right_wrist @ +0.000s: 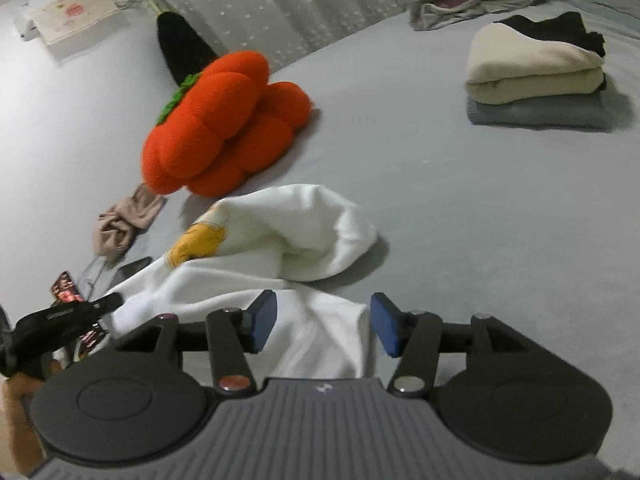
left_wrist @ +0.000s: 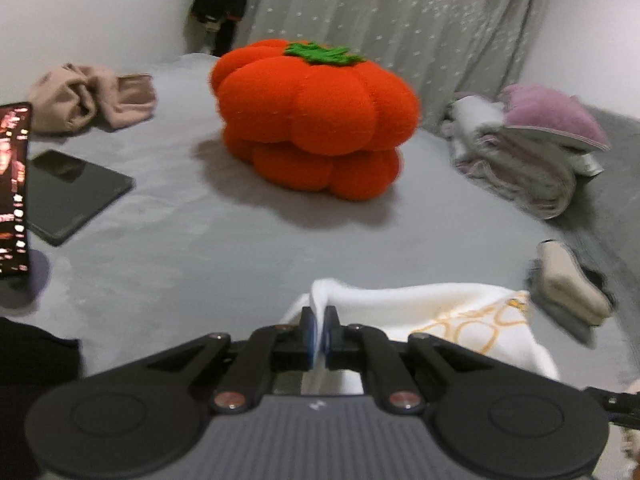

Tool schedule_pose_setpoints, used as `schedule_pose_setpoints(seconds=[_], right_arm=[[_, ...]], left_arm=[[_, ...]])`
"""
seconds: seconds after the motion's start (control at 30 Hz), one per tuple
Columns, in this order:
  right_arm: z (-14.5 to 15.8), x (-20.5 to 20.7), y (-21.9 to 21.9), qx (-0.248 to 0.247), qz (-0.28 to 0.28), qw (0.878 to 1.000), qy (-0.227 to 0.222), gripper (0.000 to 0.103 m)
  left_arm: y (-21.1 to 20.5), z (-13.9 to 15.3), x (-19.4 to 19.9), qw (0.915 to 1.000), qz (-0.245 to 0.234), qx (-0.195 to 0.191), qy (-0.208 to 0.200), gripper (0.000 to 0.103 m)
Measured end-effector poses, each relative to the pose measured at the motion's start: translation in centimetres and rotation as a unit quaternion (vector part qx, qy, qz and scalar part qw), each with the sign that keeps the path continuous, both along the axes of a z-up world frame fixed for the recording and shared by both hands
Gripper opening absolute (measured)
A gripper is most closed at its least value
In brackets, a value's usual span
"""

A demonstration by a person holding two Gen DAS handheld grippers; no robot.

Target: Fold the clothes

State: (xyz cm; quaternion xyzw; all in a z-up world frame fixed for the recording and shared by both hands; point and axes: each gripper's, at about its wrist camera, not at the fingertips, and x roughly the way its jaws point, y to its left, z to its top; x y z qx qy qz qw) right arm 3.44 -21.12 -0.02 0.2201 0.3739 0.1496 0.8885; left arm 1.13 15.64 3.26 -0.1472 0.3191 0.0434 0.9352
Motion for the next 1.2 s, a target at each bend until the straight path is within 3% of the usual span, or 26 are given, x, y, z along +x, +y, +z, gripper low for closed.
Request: schedule_pose_setpoints(seconds=[0.17, 0.3, 0.4, 0.47, 0.57, 0.63, 0.7, 0.77, 0.93, 1.07, 1.2], right_arm=[[-1.8, 0.7, 0.6, -0.012, -0.004, 0.999, 0.029, 0.056], [-3.2, 1.4, 1.4, -0.028, -0.005, 0.998, 0.048, 0.056], [-4.3, 1.9, 2.2, -0.034, -0.002, 0.998, 0.060, 0.056], [-5.2, 2.1, 2.9, -0.037, 0.003, 0.997, 0.069, 0.054], [-6.0, 2.0, 3.9, -0.054, 0.017, 0.996, 0.070, 0.035], [-5.9, 1.8, 4.3, -0.064, 0.023, 0.996, 0.064, 0.030], [-5.6, 1.7, 4.1, -0.061, 0.021, 0.996, 0.062, 0.012], [-5.2, 1.5, 3.7, -0.059, 0.012, 0.996, 0.061, 0.005], [-3.4, 1.1, 2.0, -0.056, -0.024, 0.997, 0.039, 0.000], [-1.4, 0.4, -0.5, -0.084, -0.084, 0.993, -0.003, 0.000], [-0.8, 0.7, -3.4, -0.055, -0.101, 0.993, -0.002, 0.003]], left_arm=[[0.7, -1.3, 1.4, 0.9983, 0.040, 0.033, 0.028, 0.004], [0.8, -1.6, 1.9, 0.9931, 0.079, 0.081, 0.031, 0.004], [0.9, -1.7, 2.3, 0.9908, 0.091, 0.094, 0.032, 0.004], [0.7, -2.0, 2.5, 0.9905, 0.093, 0.093, 0.039, 0.004], [0.5, -2.4, 2.8, 0.9910, 0.088, 0.085, 0.053, 0.005], [0.3, -2.4, 2.8, 0.9915, 0.087, 0.081, 0.053, 0.005], [0.2, -2.3, 2.7, 0.9922, 0.085, 0.076, 0.051, 0.016], [0.2, -2.3, 2.6, 0.9933, 0.082, 0.066, 0.048, 0.025], [0.0, -2.1, 2.4, 0.9944, 0.079, 0.057, 0.040, 0.032], [-0.4, -1.8, 2.2, 0.9961, 0.067, 0.049, 0.029, 0.037], [-1.3, -1.3, 1.8, 0.9983, 0.041, 0.041, 0.009, 0.045]])
